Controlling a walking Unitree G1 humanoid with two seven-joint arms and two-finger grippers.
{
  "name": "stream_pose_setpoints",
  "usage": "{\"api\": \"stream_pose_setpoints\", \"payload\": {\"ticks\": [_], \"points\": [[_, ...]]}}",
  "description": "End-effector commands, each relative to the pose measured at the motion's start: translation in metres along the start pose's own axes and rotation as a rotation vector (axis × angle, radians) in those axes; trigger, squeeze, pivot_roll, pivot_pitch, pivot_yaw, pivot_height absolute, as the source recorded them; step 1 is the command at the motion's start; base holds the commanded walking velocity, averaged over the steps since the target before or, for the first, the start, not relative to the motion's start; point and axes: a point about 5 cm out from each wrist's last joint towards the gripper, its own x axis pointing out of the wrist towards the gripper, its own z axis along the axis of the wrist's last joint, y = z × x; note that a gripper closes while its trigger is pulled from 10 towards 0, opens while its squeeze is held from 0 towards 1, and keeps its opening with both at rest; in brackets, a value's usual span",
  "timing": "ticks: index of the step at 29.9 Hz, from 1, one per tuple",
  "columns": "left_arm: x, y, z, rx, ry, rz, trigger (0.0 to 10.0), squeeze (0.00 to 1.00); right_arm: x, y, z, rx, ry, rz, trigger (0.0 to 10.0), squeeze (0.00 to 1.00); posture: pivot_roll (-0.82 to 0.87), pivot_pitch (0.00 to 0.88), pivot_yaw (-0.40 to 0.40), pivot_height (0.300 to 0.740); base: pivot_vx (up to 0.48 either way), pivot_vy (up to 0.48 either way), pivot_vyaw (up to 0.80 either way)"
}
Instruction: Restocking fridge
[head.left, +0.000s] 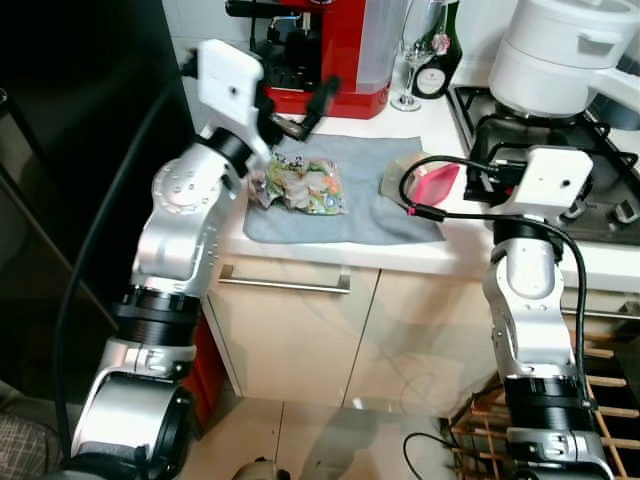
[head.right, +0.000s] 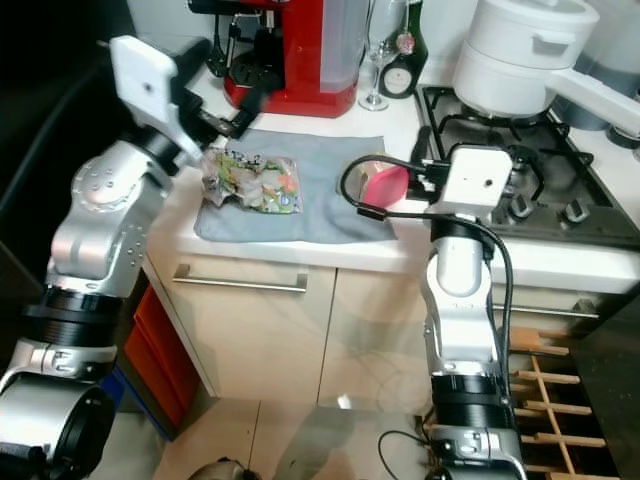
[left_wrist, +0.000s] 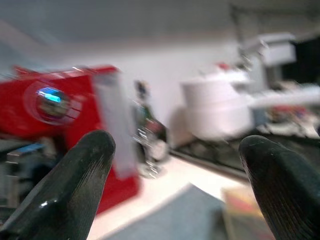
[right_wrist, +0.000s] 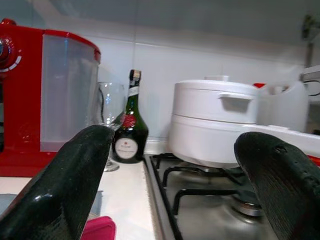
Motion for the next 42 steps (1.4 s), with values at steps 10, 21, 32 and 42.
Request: {"api": "stream_pose_setpoints", "payload": {"ticks": [10,21,32,42], "points": [[0.023,0.014,-0.038,-0.029,0.209,0.035,10.0,0.0,-0.002,-0.013,0.003,-0.017,-0.005,-0.064,10.0,0.0,-0.07,0.0,0.028,0.74,0.0,0.0,0.0],[0.044,0.003,-0.039,-0.049,0.218,0.017,10.0,0.0,-0.033,-0.031,0.0,-0.068,0.061,-0.074,10.0,0.0,-0.17,0.0,0.048,0.74,0.0,0.0,0.0],[0.052,-0.008,-0.04,0.056,0.247,-0.029,10.0,0.0,-0.049,-0.036,0.005,-0.1,0.109,-0.04,10.0,0.0,-0.21,0.0,0.032,0.74,0.0,0.0,0.0],[0.051,0.013,-0.035,0.078,0.306,0.075,10.0,0.0,-0.056,-0.032,0.004,-0.103,0.152,0.018,10.0,0.0,-0.23,0.0,0.017,0.74,0.0,0.0,0.0]]}}
